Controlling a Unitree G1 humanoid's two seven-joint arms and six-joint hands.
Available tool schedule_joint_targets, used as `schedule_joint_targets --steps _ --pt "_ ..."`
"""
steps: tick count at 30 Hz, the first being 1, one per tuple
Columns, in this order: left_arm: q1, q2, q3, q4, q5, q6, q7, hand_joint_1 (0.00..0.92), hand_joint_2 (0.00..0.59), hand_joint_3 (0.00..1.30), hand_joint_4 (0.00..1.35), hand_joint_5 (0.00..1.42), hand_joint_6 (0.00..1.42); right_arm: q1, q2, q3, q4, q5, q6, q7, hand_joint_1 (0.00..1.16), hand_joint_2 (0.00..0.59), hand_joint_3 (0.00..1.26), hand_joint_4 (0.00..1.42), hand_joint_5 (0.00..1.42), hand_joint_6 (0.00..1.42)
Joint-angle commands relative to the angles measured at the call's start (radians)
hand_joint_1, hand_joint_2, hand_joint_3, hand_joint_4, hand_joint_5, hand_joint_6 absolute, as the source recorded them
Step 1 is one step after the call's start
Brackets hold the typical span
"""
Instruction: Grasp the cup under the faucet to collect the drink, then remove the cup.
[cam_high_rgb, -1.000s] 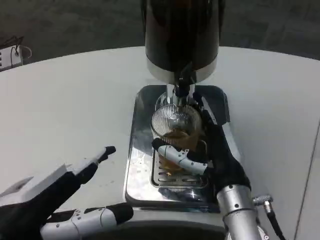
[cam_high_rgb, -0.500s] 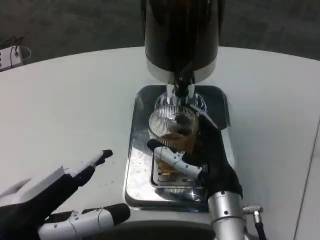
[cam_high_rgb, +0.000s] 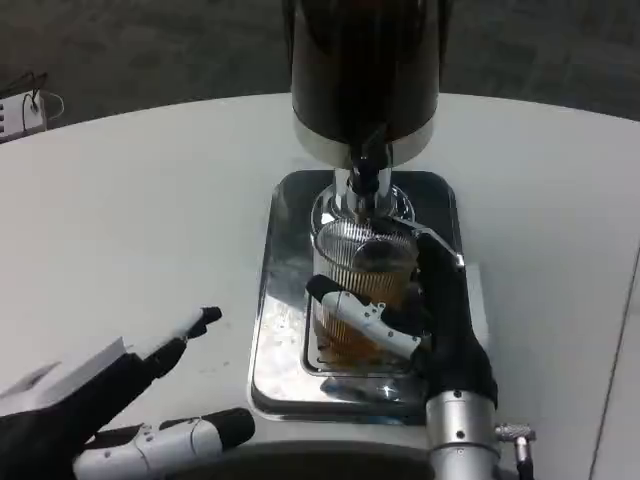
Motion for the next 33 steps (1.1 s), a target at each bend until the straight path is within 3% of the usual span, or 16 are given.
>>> schedule_joint_targets --steps 1,10,21,33 --pt "0.006 0.014 -0.003 0.011 -0.002 -0.012 -0.006 0.000 0.018 0.00 0.00 0.00 0.00 0.031 0.042 0.003 -0.035 0.004 -0.011 -0.012 0.98 0.227 0.78 0.97 1.13 1.26" --pt "-0.019 0.011 -0.015 0.034 0.000 -0.030 0.000 0.000 0.018 0.00 0.00 0.00 0.00 0.099 0.008 0.003 -0.155 0.005 0.004 0.052 0.98 0.206 0.96 1.18 1.31 1.42" --pt "-0.071 0.011 -0.039 0.082 0.003 -0.053 0.006 0.000 0.018 0.00 0.00 0.00 0.00 0.236 -0.022 0.007 -0.350 0.015 0.036 0.163 0.98 0.207 1.00 1.21 1.35 1.42" --pt "-0.145 0.010 -0.067 0.156 0.016 -0.089 0.018 0.000 0.018 0.00 0.00 0.00 0.00 0.377 -0.049 0.010 -0.587 0.055 0.125 0.318 0.98 0.207 1.01 1.21 1.37 1.42"
